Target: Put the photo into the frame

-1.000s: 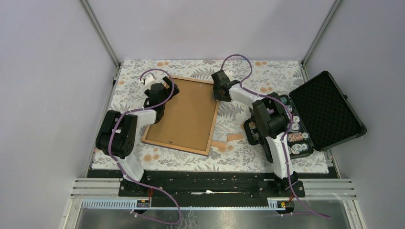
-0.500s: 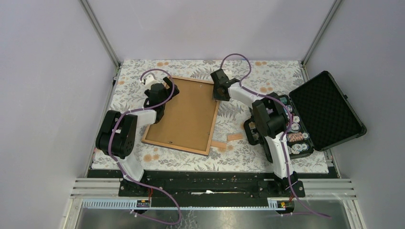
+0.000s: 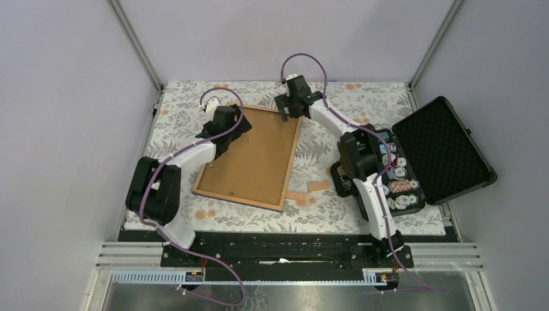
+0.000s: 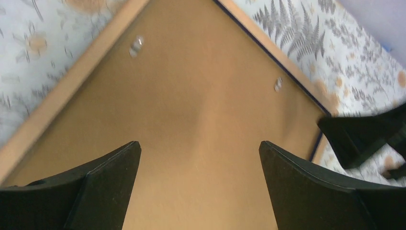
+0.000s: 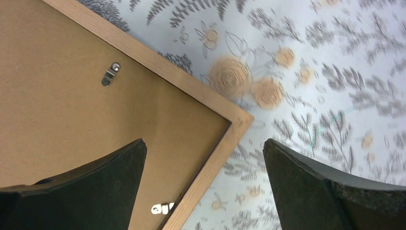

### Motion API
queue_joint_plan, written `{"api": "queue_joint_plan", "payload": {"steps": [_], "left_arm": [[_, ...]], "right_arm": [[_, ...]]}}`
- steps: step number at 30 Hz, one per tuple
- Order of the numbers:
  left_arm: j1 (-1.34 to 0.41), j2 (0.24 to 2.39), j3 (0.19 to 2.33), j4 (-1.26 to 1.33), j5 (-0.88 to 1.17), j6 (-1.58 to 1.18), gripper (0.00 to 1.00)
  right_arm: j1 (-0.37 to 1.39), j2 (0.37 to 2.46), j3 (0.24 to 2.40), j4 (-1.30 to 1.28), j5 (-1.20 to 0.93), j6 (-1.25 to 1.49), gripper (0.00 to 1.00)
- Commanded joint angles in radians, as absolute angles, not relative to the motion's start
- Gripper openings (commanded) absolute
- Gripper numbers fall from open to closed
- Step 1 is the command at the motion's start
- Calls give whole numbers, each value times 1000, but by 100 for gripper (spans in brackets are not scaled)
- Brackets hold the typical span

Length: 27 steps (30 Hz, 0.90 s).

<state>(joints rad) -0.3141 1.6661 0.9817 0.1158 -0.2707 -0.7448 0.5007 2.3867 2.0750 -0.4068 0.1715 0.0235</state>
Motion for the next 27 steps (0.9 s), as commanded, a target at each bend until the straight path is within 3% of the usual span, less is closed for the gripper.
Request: {"api": "queue_joint_plan", "payload": {"steps": [1, 7, 12, 22, 27], "left_arm": [[-409, 1532, 1059, -383, -380, -917, 99], [-440, 1278, 842, -679, -210, -1224, 98], [-481, 1082, 691, -745, -170, -1470, 97], [-562, 1168, 591, -631, -188, -1546, 94], [-562, 1168, 574, -568, -264, -1542, 94]], "right_arm": [[483, 2488, 2218, -443, -29, -215, 100], [468, 2595, 2344, -445, -144, -237, 100], [466, 2622, 2342, -423, -153, -231, 100], [445, 2661, 2362, -396, -106, -179, 99], [445, 2662, 2349, -396, -72, -174, 90]]}}
